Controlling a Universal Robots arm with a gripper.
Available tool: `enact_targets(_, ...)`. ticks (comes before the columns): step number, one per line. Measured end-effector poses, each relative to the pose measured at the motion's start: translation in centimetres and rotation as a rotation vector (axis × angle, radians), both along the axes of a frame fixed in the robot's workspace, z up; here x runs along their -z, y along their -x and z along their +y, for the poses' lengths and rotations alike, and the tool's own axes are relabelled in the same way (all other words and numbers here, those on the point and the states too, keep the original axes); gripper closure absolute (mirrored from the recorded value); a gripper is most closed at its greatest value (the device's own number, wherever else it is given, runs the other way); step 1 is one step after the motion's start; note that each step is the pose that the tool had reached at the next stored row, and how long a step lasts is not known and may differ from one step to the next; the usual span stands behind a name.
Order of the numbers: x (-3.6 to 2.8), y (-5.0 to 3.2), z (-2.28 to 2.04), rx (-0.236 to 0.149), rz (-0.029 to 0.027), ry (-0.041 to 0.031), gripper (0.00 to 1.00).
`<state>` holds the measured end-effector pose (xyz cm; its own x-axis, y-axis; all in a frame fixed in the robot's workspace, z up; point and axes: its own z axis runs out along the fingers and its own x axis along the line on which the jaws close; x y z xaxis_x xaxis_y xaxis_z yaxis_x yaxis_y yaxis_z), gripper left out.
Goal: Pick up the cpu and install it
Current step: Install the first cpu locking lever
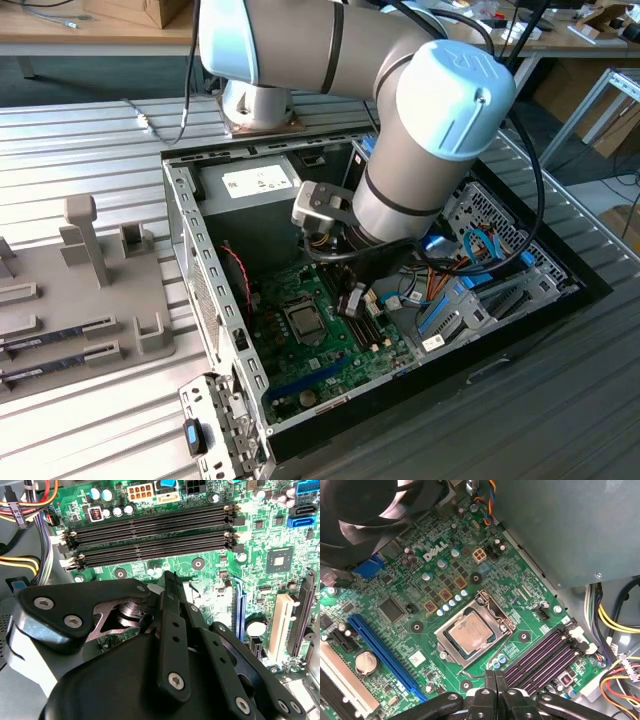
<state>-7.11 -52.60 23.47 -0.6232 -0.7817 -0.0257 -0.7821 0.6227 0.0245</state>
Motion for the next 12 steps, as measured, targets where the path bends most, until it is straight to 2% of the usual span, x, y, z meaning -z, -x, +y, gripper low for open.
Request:
enact_targets(6,0.02,0.02,-0.28,0.0,-0.0001,0.0,0.86)
enact_targets(12,-0.65,0.19,-0.26,0.0,-0.0014,0.0001,0.86)
